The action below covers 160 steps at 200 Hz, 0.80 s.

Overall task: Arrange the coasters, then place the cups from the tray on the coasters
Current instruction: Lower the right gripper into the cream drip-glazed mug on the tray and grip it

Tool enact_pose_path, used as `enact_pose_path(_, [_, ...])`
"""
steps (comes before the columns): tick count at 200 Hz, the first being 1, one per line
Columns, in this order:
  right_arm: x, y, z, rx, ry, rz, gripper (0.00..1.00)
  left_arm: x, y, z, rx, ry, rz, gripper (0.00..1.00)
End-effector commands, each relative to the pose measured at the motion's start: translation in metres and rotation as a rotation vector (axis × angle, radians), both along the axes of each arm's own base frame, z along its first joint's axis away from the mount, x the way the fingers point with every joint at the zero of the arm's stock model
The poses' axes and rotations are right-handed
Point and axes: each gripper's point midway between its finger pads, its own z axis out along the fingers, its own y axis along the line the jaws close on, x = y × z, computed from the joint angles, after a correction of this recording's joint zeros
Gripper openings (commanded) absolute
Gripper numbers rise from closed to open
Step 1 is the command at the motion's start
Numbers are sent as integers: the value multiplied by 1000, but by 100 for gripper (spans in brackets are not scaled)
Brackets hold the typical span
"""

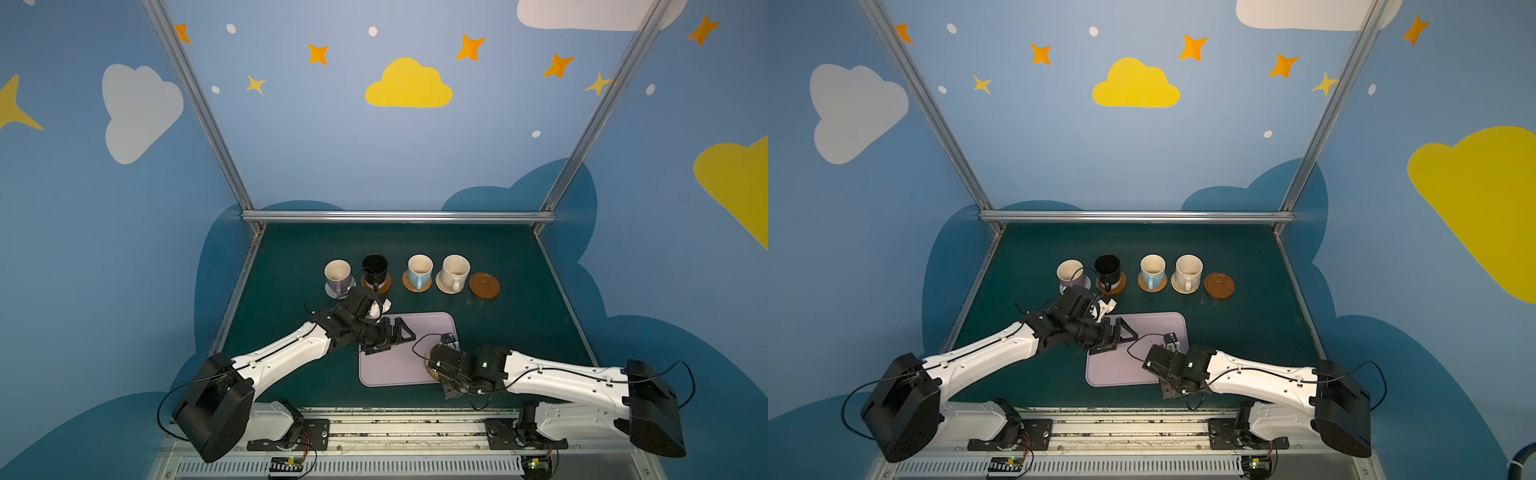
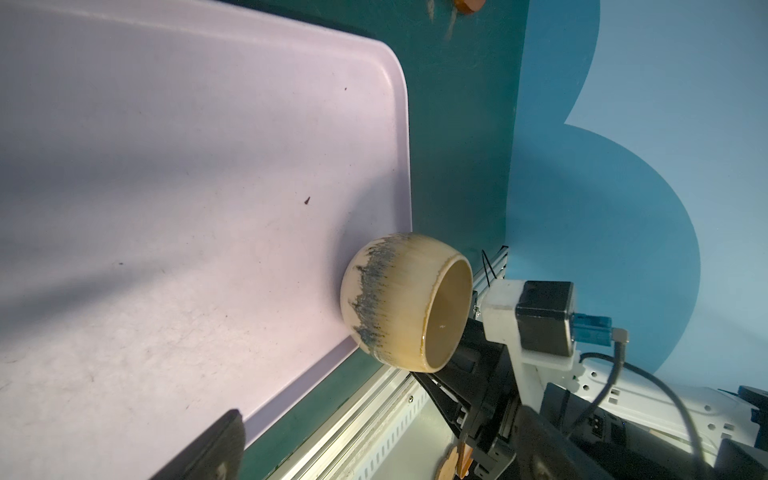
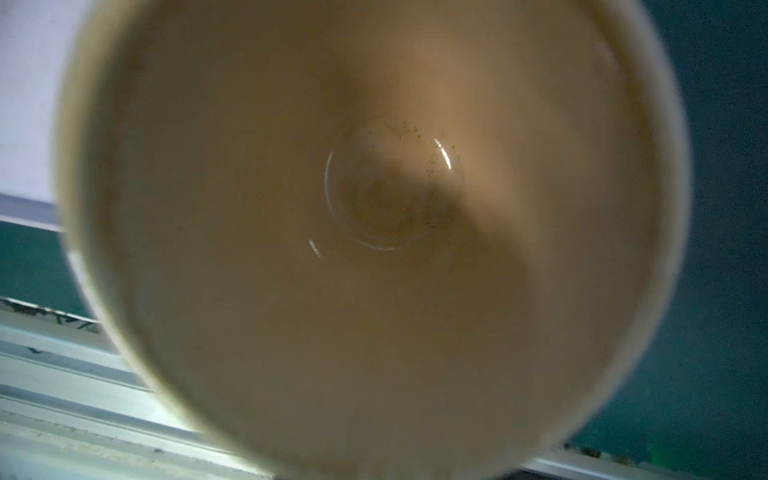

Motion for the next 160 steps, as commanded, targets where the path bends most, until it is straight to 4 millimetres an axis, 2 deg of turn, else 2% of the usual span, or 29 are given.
enact_pose_path(1, [3,-2,-6,-11,-23,-24,30,1,-2,3,-12,-12,-2,100])
enact_pose_path(23, [1,-3,-10,-14,-17,-30,35,0,-2,1,-8,-11,0,100])
enact_pose_path(38, [1,-3,-13,-18,-19,-33,35,-1,-2,0,-9,-10,-3,100])
enact_pose_path(146, [5,-8,1,-49,-69,-49,15,2,-5,3,-10,-22,-3,100])
enact_pose_path(160, [6,-6,3,-42,-76,-41,5,2,-6,3,-10,-23,-6,100])
